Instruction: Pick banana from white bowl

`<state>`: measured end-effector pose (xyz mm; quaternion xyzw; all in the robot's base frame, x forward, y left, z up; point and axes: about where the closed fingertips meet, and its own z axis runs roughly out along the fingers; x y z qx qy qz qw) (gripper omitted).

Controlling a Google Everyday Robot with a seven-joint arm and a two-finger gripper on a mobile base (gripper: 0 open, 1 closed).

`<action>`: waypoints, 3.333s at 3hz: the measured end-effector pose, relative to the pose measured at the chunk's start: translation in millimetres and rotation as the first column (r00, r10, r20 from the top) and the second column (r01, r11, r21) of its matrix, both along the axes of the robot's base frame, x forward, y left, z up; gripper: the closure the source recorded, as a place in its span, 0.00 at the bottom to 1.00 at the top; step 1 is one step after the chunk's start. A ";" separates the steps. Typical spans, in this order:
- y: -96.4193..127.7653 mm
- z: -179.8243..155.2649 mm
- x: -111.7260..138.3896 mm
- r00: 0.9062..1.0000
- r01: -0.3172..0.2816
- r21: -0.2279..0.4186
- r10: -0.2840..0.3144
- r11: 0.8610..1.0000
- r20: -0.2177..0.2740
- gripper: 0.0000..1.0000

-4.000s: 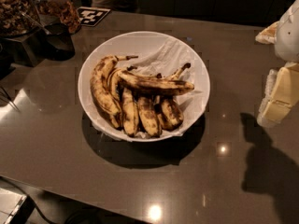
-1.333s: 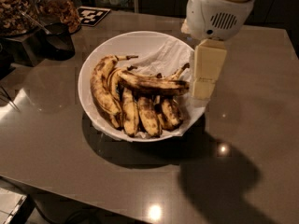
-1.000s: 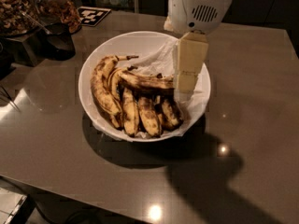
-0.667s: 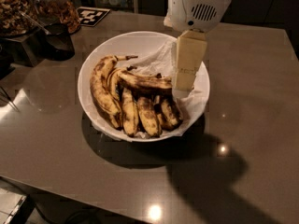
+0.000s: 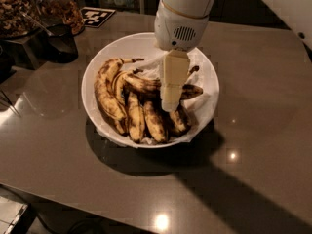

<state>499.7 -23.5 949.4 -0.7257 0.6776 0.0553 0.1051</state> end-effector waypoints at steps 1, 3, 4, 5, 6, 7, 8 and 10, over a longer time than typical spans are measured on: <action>1.5 -14.0 4.8 0.999 0.004 0.003 -0.004 1.000 -0.038 0.12; 2.6 -29.8 10.1 0.998 -0.013 0.004 0.013 1.000 -0.066 0.53; 3.9 -31.4 11.5 0.998 -0.020 0.005 0.020 1.000 -0.064 0.76; 3.9 -31.4 11.5 0.998 -0.020 0.005 0.020 1.000 -0.064 0.98; 5.8 -15.4 6.4 1.000 -0.026 0.040 0.027 0.999 -0.009 1.00; 5.8 7.1 -6.7 0.998 -0.048 0.092 0.044 0.995 0.039 1.00; 3.5 26.2 -18.1 0.997 -0.062 0.139 0.054 0.988 0.063 1.00; -8.9 37.9 -38.7 0.997 -0.050 0.180 0.038 0.982 0.073 1.00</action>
Offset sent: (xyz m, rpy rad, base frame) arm -0.0024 -0.0126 -0.0362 -0.0342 0.1466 0.0063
